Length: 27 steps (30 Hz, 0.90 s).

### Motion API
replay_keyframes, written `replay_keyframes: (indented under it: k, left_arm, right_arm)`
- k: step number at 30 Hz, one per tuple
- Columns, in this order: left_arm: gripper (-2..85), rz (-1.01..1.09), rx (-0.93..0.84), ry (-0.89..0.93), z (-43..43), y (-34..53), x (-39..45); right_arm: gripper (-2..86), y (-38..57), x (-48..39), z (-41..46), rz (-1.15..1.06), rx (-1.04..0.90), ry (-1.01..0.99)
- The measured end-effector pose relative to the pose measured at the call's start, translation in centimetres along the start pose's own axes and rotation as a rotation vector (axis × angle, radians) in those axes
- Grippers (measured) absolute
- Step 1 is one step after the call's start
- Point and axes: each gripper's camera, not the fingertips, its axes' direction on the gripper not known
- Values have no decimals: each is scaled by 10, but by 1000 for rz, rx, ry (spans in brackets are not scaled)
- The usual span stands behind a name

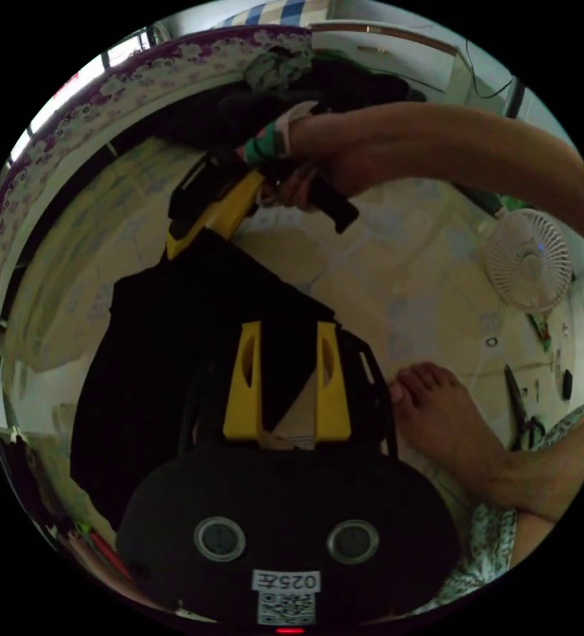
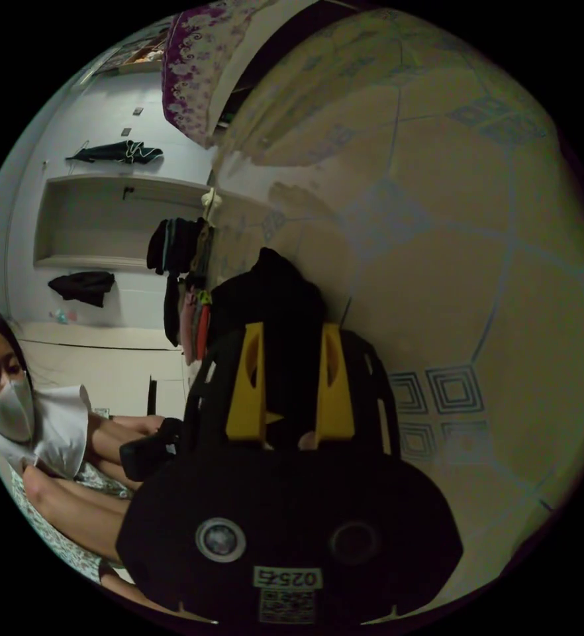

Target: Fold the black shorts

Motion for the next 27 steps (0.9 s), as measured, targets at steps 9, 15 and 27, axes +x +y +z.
replay_keyframes:
  k: [9,15,27]
  left_arm:
    - [-16,-104,70,292,16,-24,-34]
    - [-17,-150,309,711,-12,-55,-76]
    - [38,-808,358,534,-59,114,-224]
  right_arm:
    - [37,19,7,-59,109,99,17]
    - [36,79,17,-141,291,355,-563]
    - [127,-68,-142,2,-143,-7,-243]
